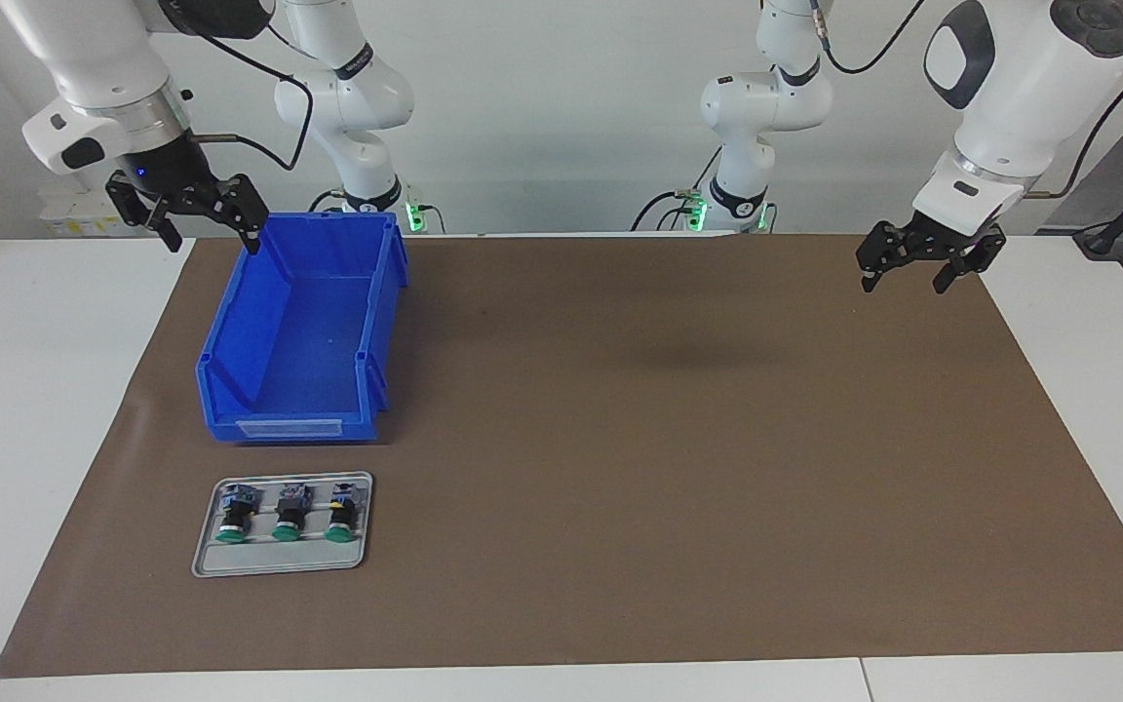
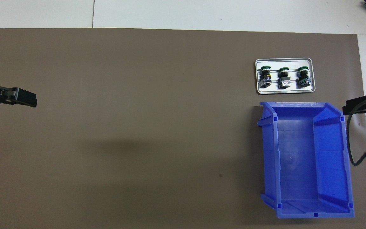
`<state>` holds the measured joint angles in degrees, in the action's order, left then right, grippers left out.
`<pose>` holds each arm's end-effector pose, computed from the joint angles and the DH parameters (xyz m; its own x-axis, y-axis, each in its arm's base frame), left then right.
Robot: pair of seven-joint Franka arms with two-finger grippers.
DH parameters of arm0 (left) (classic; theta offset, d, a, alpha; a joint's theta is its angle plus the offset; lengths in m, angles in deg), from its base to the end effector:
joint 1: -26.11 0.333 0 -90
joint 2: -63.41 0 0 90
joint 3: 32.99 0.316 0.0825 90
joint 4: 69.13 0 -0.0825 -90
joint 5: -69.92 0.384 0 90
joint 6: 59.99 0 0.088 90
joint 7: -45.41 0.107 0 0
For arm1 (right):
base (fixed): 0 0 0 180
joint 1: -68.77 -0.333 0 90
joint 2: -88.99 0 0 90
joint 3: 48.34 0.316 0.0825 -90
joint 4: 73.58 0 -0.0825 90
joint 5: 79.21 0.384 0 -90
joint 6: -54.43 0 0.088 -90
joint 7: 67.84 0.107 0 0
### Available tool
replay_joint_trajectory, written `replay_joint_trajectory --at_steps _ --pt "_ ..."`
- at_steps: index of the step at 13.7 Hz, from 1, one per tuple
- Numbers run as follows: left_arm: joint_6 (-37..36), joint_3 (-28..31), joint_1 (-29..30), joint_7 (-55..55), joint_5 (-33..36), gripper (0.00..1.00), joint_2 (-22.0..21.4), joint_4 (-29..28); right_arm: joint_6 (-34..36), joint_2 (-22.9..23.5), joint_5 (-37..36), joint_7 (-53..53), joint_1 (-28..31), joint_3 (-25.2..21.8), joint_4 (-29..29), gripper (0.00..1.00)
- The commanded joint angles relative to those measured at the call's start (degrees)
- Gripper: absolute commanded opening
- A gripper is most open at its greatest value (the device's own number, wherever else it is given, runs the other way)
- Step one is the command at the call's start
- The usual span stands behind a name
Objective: Place and press button with both arms
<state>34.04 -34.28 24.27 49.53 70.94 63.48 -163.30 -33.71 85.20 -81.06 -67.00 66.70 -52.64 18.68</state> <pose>0.5588 -0.0288 0.5955 0.9918 -0.1274 -0.0049 -0.1275 -0.9917 -0.0174 0.5299 -0.0256 0.6389 0.9985 -0.0544 -0.0055 -0.0542 -0.9982 0.0274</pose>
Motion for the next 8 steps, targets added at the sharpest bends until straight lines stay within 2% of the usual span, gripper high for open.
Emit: replay_joint_trajectory --at_steps 1,8 --pt "1.24 -0.21 0.34 -0.43 -0.32 1.0 -1.74 -2.07 -1.25 -0.87 0.89 -0.32 0.49 0.33 1.35 1.0" --pt "1.24 -0.21 0.34 -0.43 -0.32 1.0 -1.74 -2.07 -1.43 -0.87 0.89 0.39 0.49 0.25 1.35 1.0"
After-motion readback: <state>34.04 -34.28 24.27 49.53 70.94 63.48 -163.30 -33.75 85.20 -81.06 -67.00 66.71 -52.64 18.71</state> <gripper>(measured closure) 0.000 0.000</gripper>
